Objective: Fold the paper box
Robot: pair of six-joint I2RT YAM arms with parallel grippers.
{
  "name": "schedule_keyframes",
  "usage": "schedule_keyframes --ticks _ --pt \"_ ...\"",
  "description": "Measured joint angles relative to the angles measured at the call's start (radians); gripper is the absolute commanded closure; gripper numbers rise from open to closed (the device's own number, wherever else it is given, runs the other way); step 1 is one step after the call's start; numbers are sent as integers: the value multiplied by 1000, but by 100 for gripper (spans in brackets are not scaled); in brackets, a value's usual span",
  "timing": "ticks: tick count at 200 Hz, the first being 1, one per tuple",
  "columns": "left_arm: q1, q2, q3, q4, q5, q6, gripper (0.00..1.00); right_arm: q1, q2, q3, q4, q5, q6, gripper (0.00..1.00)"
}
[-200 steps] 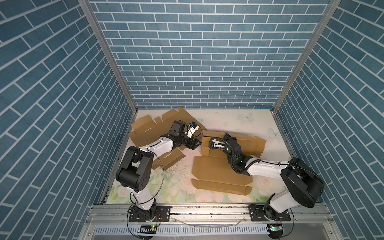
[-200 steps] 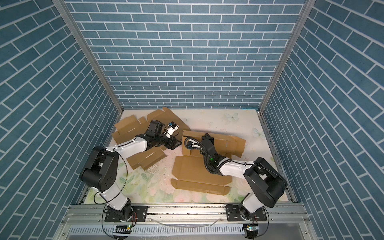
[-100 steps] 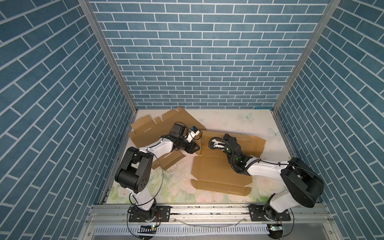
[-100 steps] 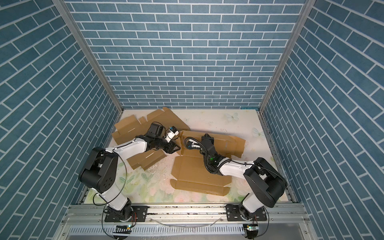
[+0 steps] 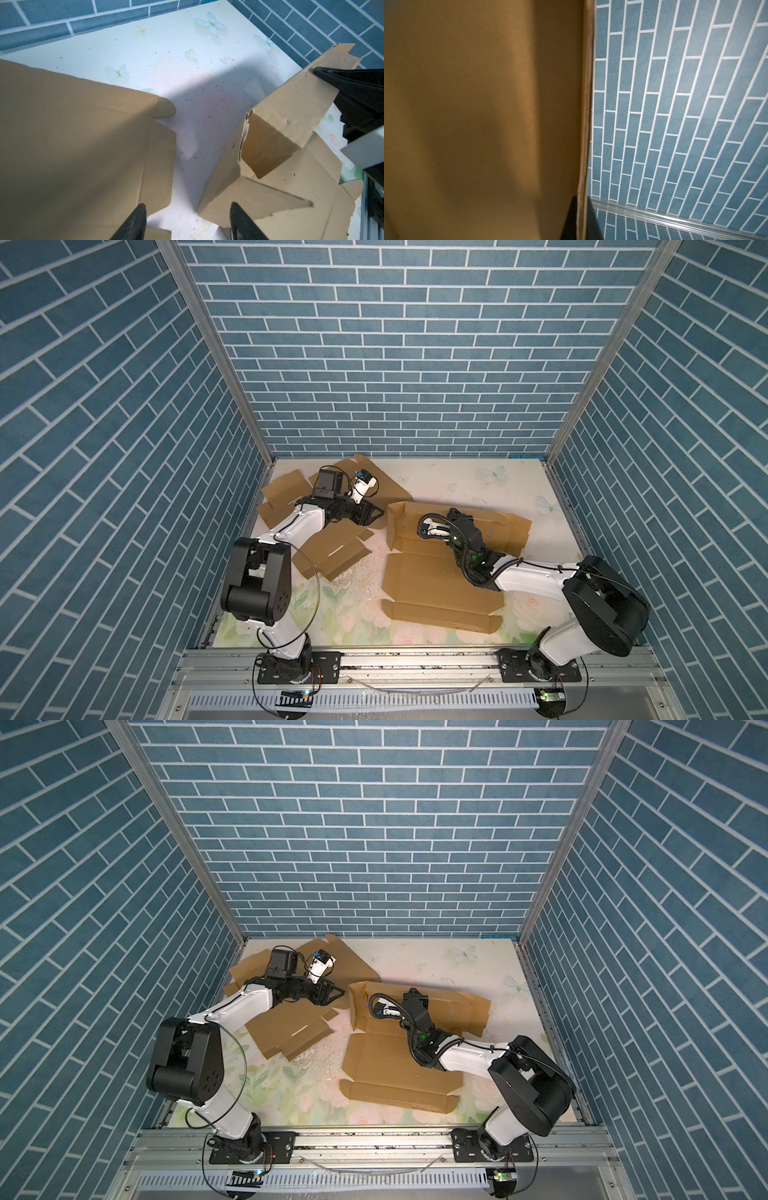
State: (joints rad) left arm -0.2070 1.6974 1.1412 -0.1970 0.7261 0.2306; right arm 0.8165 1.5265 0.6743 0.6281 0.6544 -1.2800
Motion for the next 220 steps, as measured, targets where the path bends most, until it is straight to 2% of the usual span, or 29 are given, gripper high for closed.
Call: schedule_keyframes --ticks 56,107,145,159,197,213,220 --pt "-2 52 -26 37 205 33 19 -2 -1 0 -2 -3 0 100" --pt "-8 131 -12 94 312 40 22 -2 -1 2 -5 -3 0 100" --pt "-67 147 -17 113 317 40 30 -2 -1 2 -5 -4 0 100" --pt "-86 133 -45 161 306 20 36 -2 -1 2 -9 -5 0 100" --pt "-126 113 -82 255 187 -21 55 -4 -1 2 -18 -3 1 100" --pt "-145 108 -87 288 134 -43 54 -5 -1 2 -19 -3 2 100" --pt "-151 100 -97 299 118 -52 48 -5 -1 2 -19 -3 2 100"
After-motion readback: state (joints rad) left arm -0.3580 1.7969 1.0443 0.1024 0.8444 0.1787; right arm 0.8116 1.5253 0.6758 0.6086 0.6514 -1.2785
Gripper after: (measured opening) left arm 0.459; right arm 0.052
